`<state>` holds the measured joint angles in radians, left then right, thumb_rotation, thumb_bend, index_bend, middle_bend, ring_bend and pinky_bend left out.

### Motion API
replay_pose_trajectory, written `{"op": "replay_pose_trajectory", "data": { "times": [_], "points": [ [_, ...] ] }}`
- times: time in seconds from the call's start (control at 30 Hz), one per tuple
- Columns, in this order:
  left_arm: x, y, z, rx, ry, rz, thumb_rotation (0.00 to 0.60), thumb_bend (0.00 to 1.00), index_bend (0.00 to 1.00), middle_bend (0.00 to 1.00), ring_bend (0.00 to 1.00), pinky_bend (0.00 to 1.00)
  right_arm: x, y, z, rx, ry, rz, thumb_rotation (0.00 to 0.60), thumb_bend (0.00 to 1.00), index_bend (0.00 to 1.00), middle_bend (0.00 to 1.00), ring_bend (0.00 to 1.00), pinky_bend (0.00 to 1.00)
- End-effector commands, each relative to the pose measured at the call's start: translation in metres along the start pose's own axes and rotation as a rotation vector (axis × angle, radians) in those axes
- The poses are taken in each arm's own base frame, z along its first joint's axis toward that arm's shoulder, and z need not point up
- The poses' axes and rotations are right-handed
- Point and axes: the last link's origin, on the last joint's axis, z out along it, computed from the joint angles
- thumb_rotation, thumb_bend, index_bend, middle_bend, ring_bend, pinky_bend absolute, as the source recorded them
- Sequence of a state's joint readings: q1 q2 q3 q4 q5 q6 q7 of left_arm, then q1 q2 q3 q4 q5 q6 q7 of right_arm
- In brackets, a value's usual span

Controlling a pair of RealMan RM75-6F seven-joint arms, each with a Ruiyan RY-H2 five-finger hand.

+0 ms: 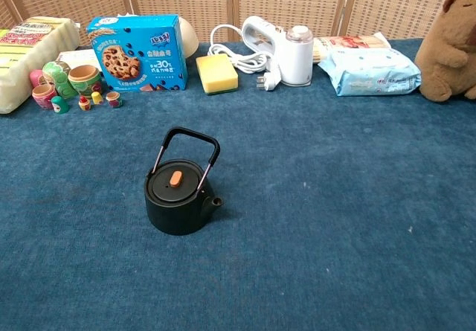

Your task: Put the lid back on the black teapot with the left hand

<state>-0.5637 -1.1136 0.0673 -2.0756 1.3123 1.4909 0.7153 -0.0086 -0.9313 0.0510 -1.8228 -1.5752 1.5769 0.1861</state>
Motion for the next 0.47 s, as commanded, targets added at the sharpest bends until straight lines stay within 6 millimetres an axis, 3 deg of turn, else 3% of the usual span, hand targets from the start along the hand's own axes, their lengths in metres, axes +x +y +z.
{"op": "replay_pose_trajectory", "data": {
  "times": [0.03,0.23,0.47],
  "points": [
    [-0.002,-0.059,-0.038,0.113,0.035,-0.094,0.600,0.21,0.00,0.00,0.00,0.06,-0.002,-0.001,0.000,0.003,0.001,-0.005,0.600,0.07,0.06,0.00,0.00,0.00],
    [-0.021,-0.089,-0.085,0.219,0.029,-0.238,0.600,0.21,0.00,0.00,0.00,0.06,-0.001,-0.003,0.000,0.005,0.014,-0.008,0.600,0.07,0.06,0.00,0.00,0.00],
    [-0.036,-0.100,-0.126,0.300,0.029,-0.278,0.600,0.21,0.00,0.00,0.00,0.06,0.004,-0.003,-0.001,0.004,0.045,-0.010,0.600,0.07,0.06,0.00,0.00,0.00]
  ]
}}
